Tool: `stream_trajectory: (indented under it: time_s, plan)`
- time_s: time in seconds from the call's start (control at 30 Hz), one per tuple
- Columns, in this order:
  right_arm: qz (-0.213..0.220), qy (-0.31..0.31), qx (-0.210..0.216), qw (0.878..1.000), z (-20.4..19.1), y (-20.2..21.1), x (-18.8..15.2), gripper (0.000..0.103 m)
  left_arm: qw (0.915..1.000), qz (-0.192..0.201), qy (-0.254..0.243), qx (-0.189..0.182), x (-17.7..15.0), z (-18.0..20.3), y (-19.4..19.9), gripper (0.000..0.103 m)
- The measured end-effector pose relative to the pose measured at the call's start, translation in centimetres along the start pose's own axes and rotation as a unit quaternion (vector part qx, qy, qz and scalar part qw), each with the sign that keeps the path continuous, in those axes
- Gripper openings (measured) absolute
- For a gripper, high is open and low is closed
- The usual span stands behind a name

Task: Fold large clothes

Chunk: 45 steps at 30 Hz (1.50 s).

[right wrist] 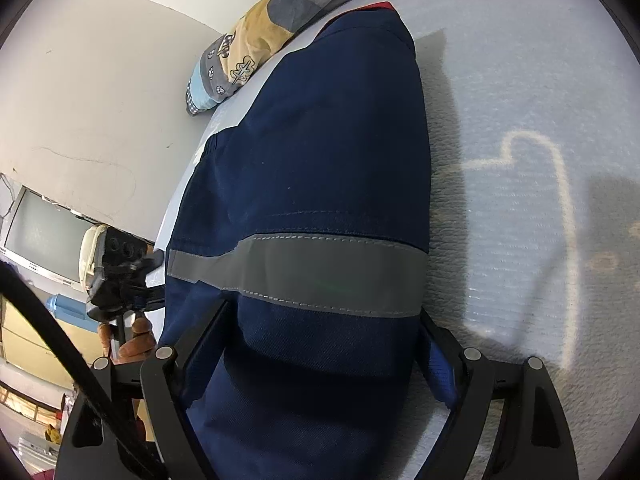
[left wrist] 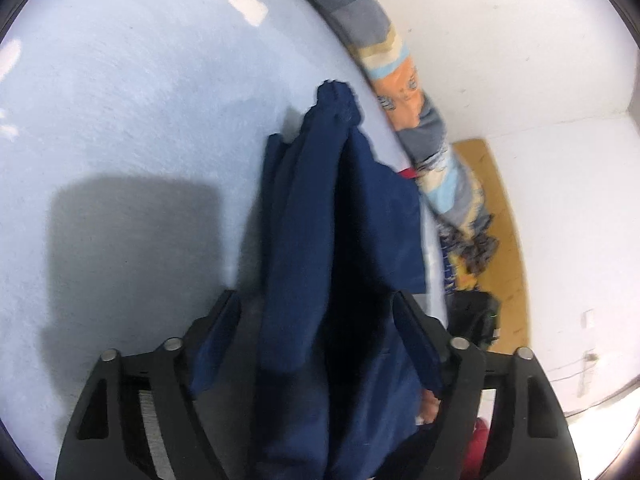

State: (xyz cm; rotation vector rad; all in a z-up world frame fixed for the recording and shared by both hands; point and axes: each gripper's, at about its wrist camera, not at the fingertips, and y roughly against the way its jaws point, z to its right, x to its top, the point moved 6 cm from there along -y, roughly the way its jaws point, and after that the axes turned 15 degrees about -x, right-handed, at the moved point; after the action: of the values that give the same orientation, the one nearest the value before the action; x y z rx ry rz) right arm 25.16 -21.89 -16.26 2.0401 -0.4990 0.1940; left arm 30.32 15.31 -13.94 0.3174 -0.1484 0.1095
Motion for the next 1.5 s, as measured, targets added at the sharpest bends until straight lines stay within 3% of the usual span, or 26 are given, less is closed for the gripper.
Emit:
stream_trajectory:
  time_s: [0.03, 0.1, 0.13, 0.23, 0.3, 0.37, 0.43, 0.67, 0.87, 1.2, 1.4, 1.5]
  plan:
    - [0.000, 0.000, -0.001, 1.000, -0.2, -0.1, 0.0, 0.090, 0.9999, -0.006, 0.001, -0.008, 0.1, 0.1, -0.6, 0.085]
    - [0.002, 0.002, -0.003, 1.000, -0.6, -0.2, 0.1, 0.090, 0.9993, -0.033, -0.014, 0.009, -0.5, 0.6, -2.6, 0.087]
    - [0.002, 0.003, -0.003, 1.000, -0.7, -0.3, 0.0, 0.090, 0.9984, -0.047, -0.026, 0.019, -0.6, 0.8, -3.3, 0.094]
    - [0.004, 0.007, -0.007, 1.000, -0.9, -0.4, -0.2, 0.090, 0.9916, -0.080, -0.060, 0.082, -1.2, 0.8, -6.0, 0.095]
    - [0.004, 0.008, -0.008, 1.000, -1.1, -0.6, -0.2, 0.089, 0.9922, -0.077, -0.041, 0.090, -0.6, 0.5, -6.4, 0.093]
    - [0.006, 0.011, -0.016, 1.000, -1.4, -0.8, -0.2, 0.083, 0.9937, -0.056, -0.019, 0.095, 0.2, -0.2, -5.9, 0.056]
    - [0.006, 0.016, -0.024, 1.000, -1.7, -0.9, -0.3, 0.076, 0.9956, -0.051, 0.001, 0.078, 0.3, -0.7, -5.6, 0.046]
    - [0.027, 0.031, -0.024, 0.999, -2.8, 0.8, -0.2, 0.044, 0.9924, -0.052, -0.049, 0.100, -0.4, 2.4, -6.0, 0.027]
    - [0.043, 0.041, -0.022, 0.998, -2.7, 4.5, -1.0, 0.041, 0.9872, -0.073, -0.094, 0.106, -2.6, 6.4, -7.3, 0.026]
    - [0.101, 0.027, -0.049, 0.993, 0.9, 15.3, -4.2, 0.041, 0.9790, -0.116, -0.157, 0.060, -8.6, 14.6, -12.8, 0.026]
    - [0.111, 0.014, -0.097, 0.989, 4.3, 16.2, -5.2, 0.040, 0.9700, -0.135, -0.180, 0.091, -11.2, 14.3, -18.2, 0.026]
    - [0.097, 0.004, -0.129, 0.987, 7.3, 13.8, -4.9, 0.041, 0.9613, -0.140, -0.189, 0.144, -11.3, 11.3, -21.0, 0.031]
